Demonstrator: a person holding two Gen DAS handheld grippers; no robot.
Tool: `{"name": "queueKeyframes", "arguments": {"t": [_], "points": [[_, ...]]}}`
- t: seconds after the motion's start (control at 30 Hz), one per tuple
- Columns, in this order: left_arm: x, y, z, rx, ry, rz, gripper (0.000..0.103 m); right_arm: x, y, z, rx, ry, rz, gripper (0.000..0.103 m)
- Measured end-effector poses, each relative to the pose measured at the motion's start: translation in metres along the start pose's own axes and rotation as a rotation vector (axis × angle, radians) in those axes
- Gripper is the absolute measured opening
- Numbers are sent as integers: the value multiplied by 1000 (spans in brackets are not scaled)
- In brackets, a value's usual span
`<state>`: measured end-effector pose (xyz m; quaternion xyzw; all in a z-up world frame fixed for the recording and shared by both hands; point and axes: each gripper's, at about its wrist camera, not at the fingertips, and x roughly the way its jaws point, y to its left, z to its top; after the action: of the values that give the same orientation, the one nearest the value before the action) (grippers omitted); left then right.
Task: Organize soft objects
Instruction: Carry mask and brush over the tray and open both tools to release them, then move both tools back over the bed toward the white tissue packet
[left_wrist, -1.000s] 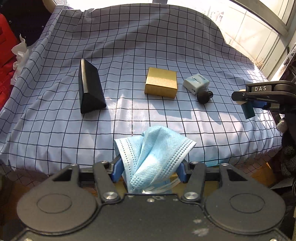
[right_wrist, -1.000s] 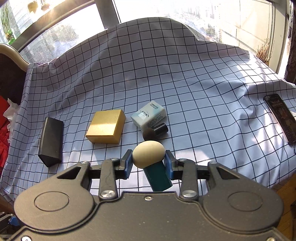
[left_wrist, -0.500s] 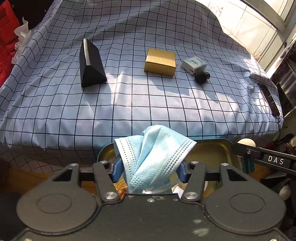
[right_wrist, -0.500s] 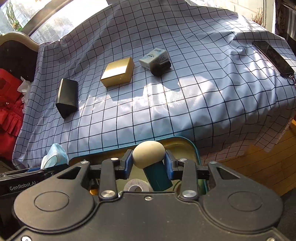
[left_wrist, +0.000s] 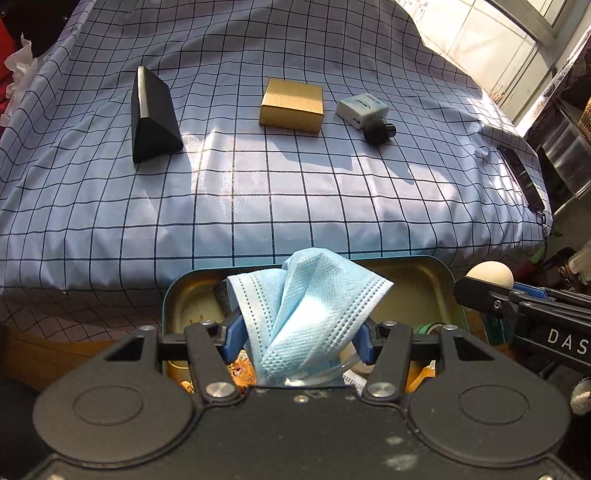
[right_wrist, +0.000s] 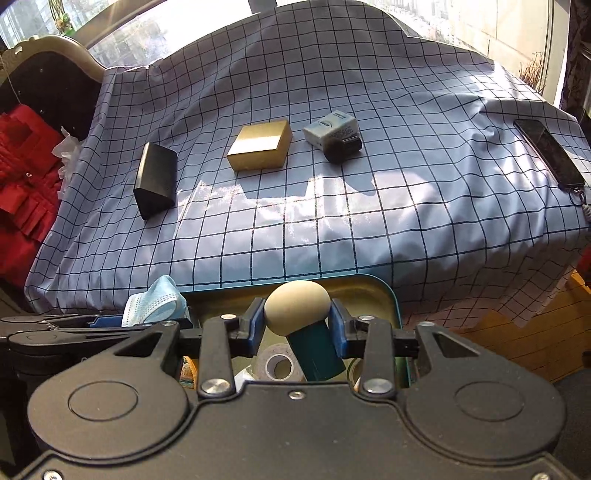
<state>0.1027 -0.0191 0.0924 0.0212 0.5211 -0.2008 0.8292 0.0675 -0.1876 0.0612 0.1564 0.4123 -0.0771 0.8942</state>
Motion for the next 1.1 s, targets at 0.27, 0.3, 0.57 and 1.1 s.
{"name": "queueKeyframes", "arguments": {"t": [0.27,0.3,0.57,1.1], "points": [[0,0,0,1,1,5,58,1,-2,0,15,5,-9,39],[0,0,0,1,0,4,60,1,-2,0,16,5,-10,39],[0,-1,0,-7,7,-7,77,0,0,2,-1,4,-23,50],[5,2,-1,-30,33,50,79,5,0,0,13,41,-20,50]]}}
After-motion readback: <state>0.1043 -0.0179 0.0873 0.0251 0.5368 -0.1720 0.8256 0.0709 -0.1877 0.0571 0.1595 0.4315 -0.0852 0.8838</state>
